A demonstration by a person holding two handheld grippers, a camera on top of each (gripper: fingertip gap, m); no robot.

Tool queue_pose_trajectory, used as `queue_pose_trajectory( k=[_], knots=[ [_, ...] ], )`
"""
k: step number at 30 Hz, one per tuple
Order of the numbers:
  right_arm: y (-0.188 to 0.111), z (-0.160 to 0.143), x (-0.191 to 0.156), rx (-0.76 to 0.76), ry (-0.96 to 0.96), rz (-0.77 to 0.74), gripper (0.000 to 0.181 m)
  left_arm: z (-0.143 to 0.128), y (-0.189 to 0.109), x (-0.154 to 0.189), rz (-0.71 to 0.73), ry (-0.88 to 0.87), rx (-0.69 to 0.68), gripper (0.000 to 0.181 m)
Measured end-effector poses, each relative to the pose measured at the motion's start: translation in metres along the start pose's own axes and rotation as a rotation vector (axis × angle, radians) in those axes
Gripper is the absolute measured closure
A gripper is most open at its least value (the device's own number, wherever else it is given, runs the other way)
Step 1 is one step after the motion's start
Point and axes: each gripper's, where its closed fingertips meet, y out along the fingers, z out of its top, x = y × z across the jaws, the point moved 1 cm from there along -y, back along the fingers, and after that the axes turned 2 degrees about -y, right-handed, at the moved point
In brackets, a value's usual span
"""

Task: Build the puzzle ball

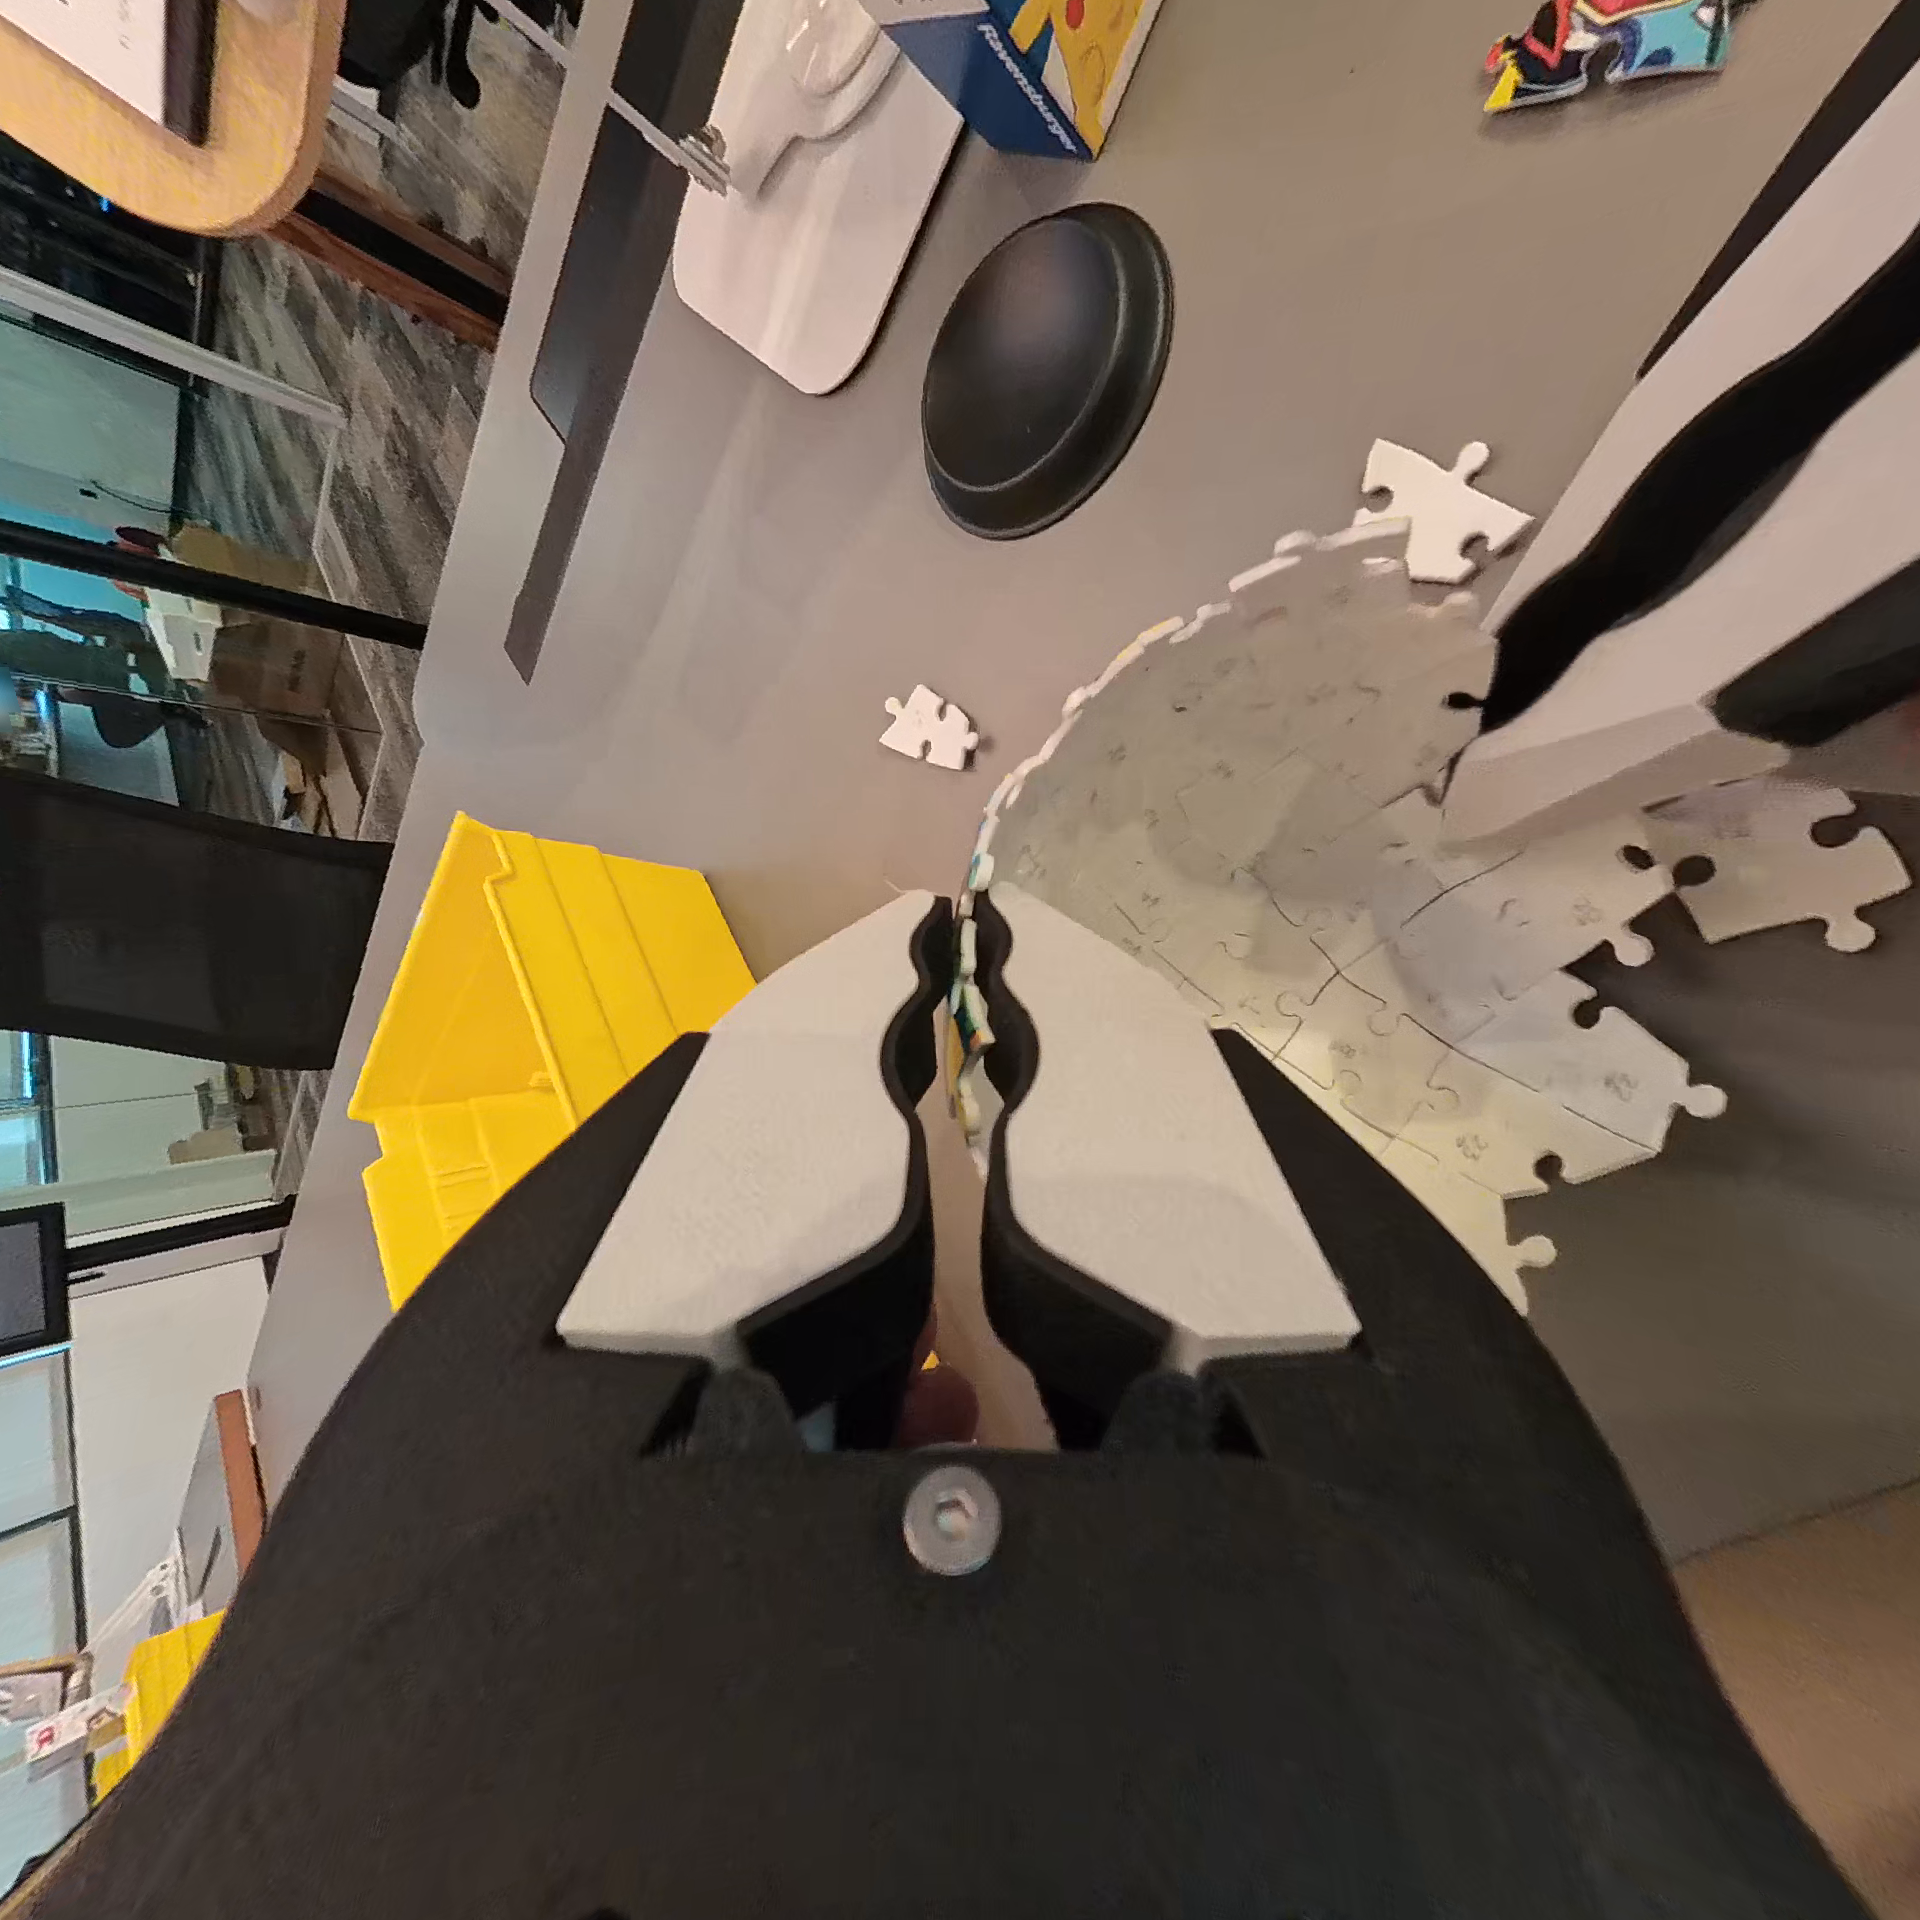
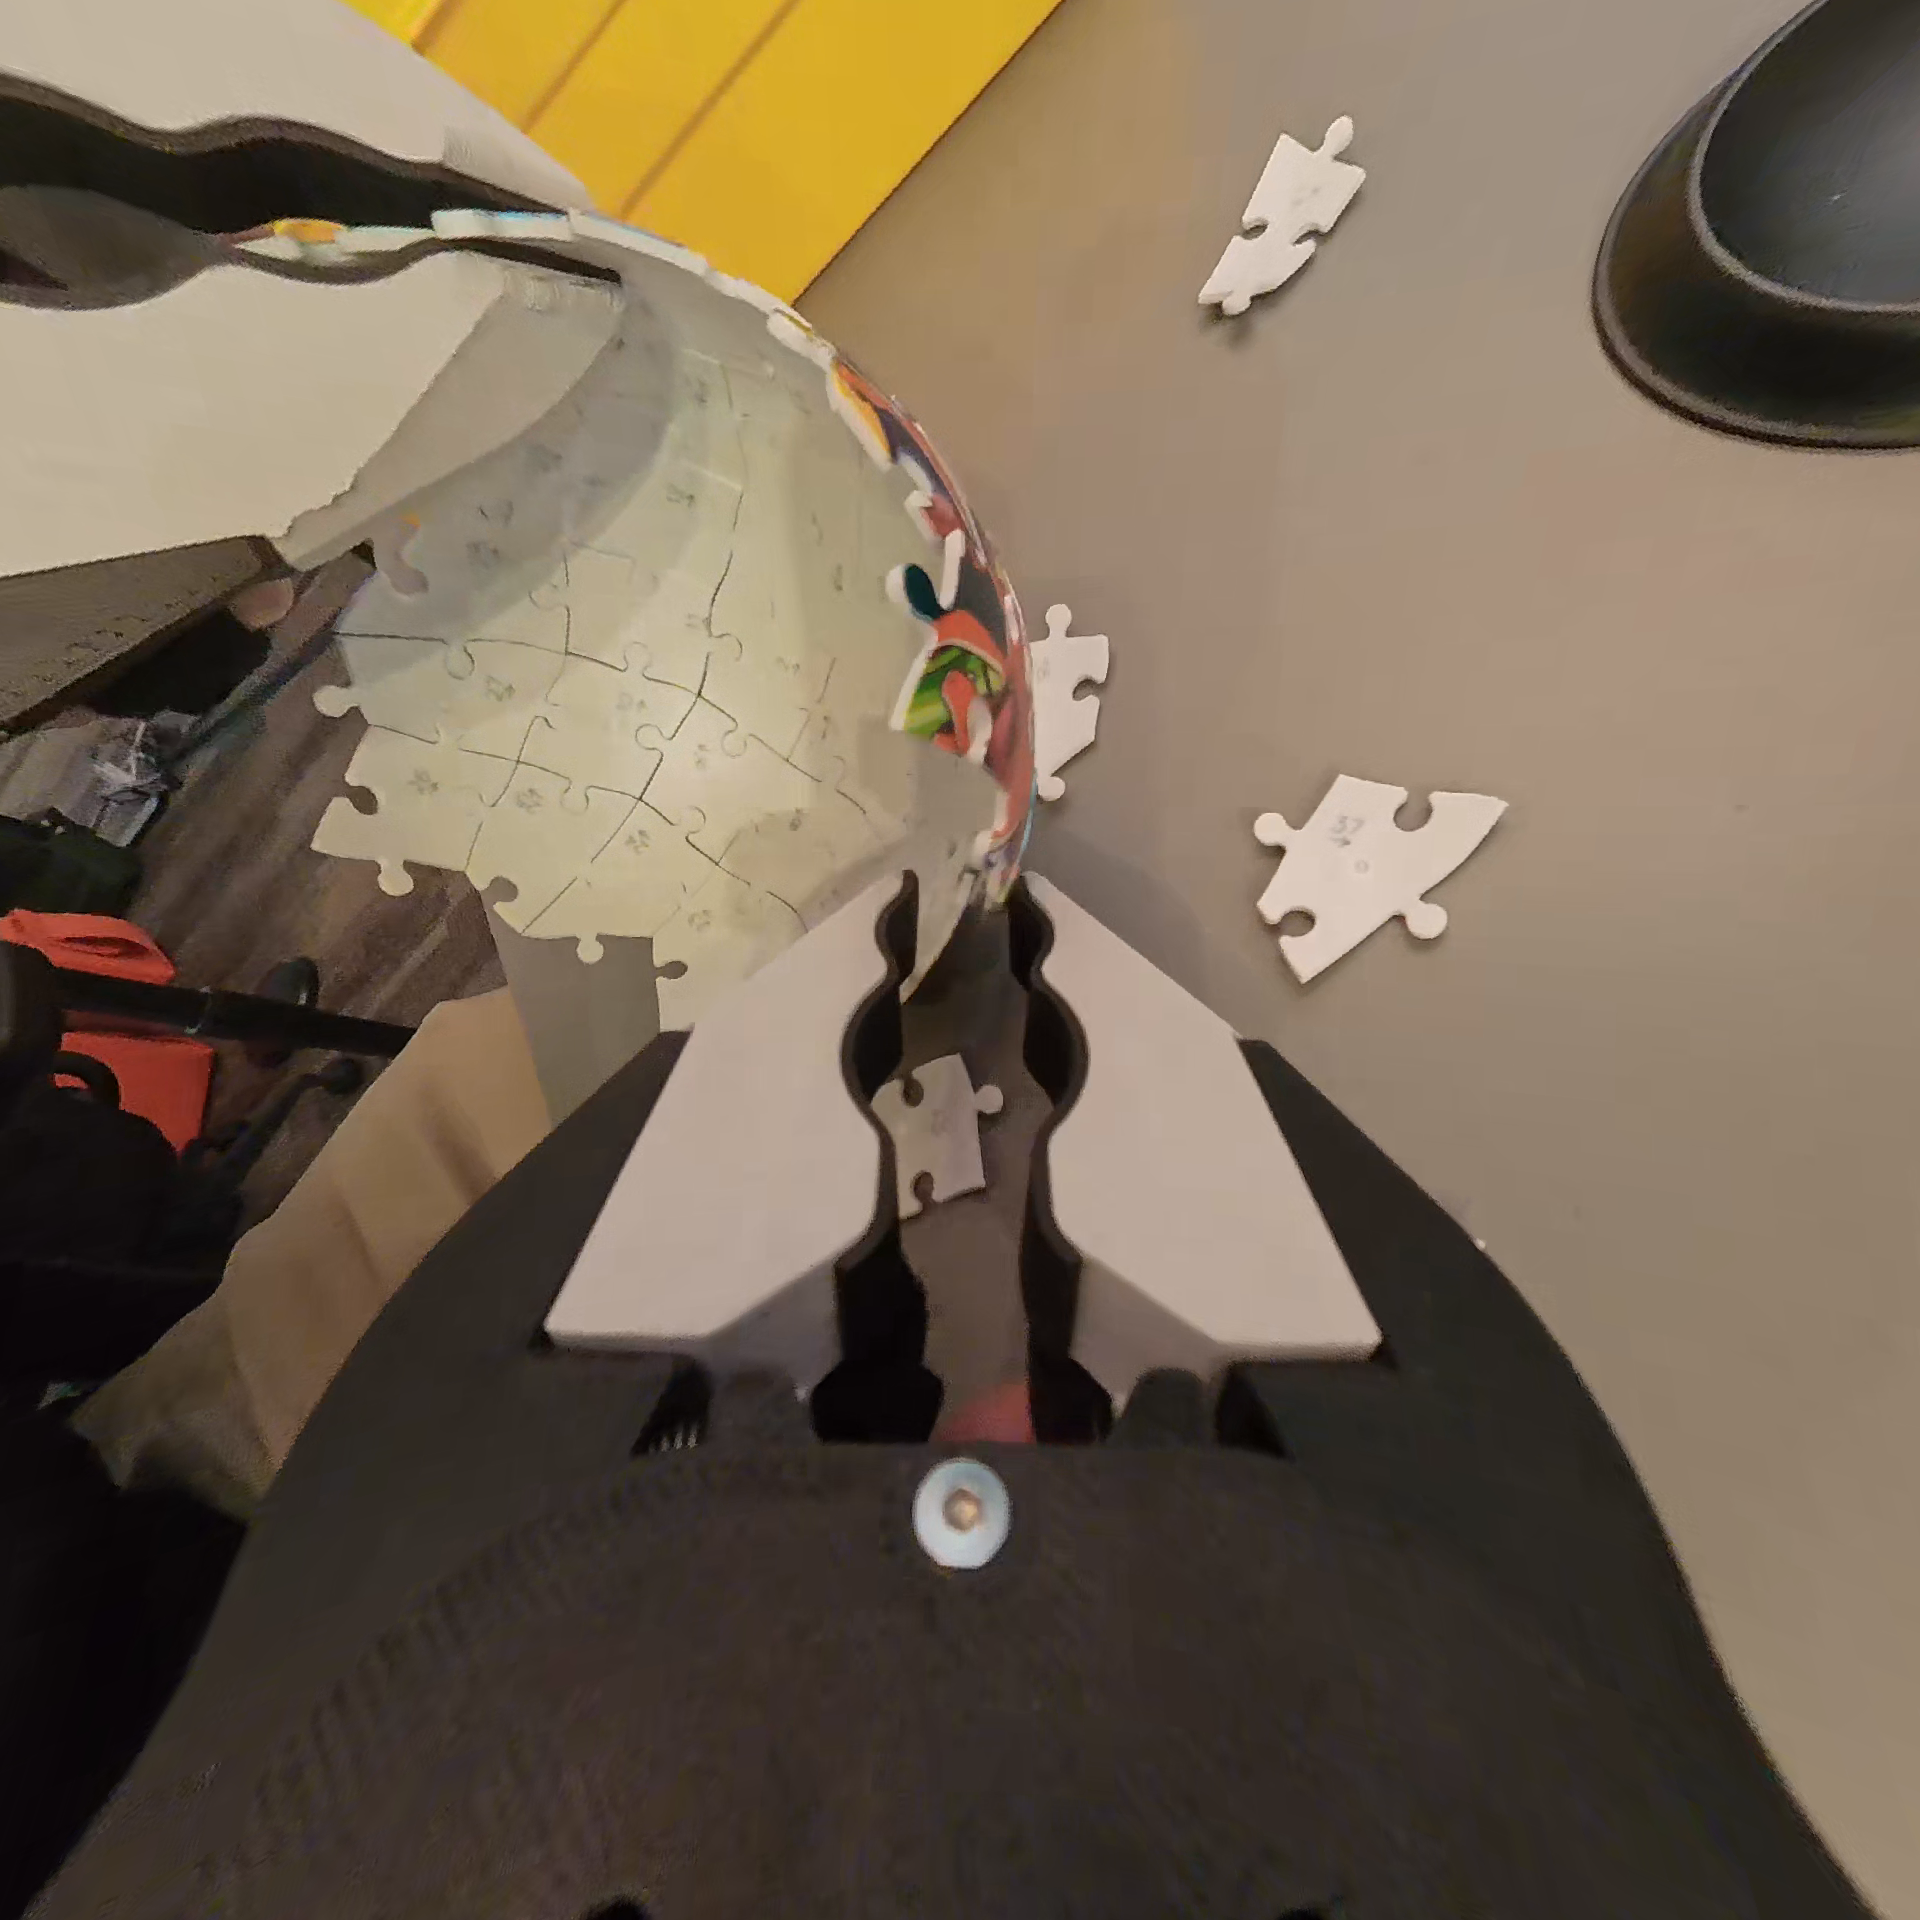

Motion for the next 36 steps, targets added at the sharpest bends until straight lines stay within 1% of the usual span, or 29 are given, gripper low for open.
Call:
queue_pose_trajectory(
  k=[2, 9, 13, 16, 17, 19, 28, 32, 36],
  knots=[
    [0.000, 0.001, 0.002, 0.003, 0.007, -0.005, 0.174, 0.001, -0.001, -0.001, 0.004, -0.005, 0.004, 0.178],
    [-0.002, 0.003, 0.005, 0.018, 0.048, 0.001, 0.178, 0.004, -0.001, -0.002, 0.010, -0.016, 0.020, 0.178],
    [-0.001, 0.007, 0.009, 0.040, 0.071, -0.024, 0.177, 0.005, -0.001, -0.003, 0.026, -0.026, 0.020, 0.178],
    [0.001, 0.008, 0.009, 0.055, 0.097, -0.027, 0.164, 0.007, -0.002, -0.004, 0.029, -0.048, 0.034, 0.178],
    [0.001, 0.009, 0.010, 0.057, 0.106, -0.031, 0.163, 0.008, -0.003, -0.005, 0.036, -0.050, 0.037, 0.178],
    [0.001, 0.010, 0.010, 0.062, 0.108, -0.029, 0.174, 0.009, -0.004, -0.006, 0.041, -0.055, 0.043, 0.178],
    [-0.001, 0.016, 0.013, 0.103, 0.142, -0.038, 0.177, 0.013, -0.006, -0.008, 0.067, -0.064, 0.058, 0.178],
    [-0.005, 0.021, 0.021, 0.136, 0.204, -0.038, 0.178, 0.015, -0.007, -0.007, 0.068, -0.066, 0.068, 0.179],
    [-0.004, 0.021, 0.019, 0.138, 0.199, -0.019, 0.178, 0.014, -0.004, -0.009, 0.066, -0.073, 0.065, 0.179]
  ],
)
